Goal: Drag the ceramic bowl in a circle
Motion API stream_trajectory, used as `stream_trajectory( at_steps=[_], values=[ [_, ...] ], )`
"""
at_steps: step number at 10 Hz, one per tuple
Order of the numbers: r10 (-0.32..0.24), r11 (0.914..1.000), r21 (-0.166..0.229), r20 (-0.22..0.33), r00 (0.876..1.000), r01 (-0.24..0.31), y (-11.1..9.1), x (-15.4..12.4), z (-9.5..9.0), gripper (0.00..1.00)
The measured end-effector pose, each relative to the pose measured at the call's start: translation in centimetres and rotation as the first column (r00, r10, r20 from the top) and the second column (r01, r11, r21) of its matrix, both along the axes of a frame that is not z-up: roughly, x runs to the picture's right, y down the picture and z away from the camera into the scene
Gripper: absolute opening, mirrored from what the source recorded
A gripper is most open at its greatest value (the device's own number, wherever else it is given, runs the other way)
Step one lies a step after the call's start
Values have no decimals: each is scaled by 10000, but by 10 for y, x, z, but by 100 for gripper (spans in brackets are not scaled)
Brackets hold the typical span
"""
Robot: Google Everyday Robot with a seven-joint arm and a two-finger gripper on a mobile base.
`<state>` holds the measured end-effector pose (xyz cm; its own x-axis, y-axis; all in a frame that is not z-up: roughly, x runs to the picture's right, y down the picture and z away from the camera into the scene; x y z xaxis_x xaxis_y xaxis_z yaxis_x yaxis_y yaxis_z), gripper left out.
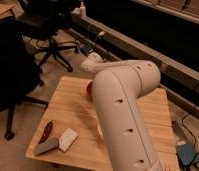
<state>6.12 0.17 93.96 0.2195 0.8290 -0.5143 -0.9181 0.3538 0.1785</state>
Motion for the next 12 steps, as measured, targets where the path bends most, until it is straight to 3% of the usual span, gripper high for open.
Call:
stream_trajectory(
  at_steps=[3, 5, 7, 9, 12],
  values=[
    [-705, 9974, -68, 638, 9955, 710, 40, -6, -58, 0],
    [-1071, 9932, -355, 878, 9904, 1106, 70, -7, -82, 0],
    [-1445, 9864, -574, 1451, 9788, 1542, 95, -30, -96, 0],
    [-1754, 9805, -469, 2277, 9578, 1907, 99, -73, -102, 0],
    [-2607, 9603, 89, 3852, 8853, 2789, 88, -160, -112, 0]
  ],
)
